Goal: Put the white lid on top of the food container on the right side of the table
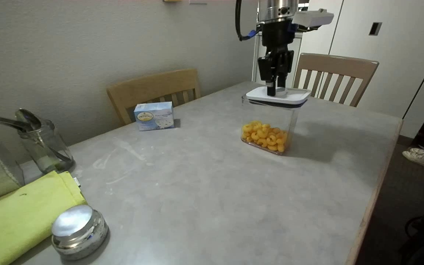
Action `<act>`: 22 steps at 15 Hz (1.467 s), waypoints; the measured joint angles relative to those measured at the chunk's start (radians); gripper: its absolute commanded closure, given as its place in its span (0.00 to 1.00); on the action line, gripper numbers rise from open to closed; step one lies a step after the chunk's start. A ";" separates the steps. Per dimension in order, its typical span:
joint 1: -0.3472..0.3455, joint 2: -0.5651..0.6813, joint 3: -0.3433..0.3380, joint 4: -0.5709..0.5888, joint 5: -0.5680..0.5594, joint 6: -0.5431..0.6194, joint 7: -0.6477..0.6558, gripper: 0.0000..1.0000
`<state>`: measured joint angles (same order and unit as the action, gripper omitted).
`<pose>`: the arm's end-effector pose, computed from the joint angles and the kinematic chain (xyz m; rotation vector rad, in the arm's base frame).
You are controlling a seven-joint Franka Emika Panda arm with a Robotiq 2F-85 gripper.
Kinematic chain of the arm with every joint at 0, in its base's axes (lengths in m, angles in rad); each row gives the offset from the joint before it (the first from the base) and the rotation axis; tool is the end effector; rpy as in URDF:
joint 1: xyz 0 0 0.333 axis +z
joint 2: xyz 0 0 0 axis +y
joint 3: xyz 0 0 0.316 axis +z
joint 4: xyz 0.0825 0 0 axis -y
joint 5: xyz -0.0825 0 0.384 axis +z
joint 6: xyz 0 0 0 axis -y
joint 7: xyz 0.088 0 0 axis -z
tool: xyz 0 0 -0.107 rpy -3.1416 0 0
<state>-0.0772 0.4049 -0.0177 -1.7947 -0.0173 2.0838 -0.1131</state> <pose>0.6316 -0.0602 0.3154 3.1264 0.0447 -0.1837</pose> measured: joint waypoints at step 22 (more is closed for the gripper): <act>0.000 0.001 0.002 -0.043 0.011 0.125 -0.034 0.71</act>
<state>-0.0776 0.4061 -0.0160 -1.8378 -0.0059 2.2085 -0.1471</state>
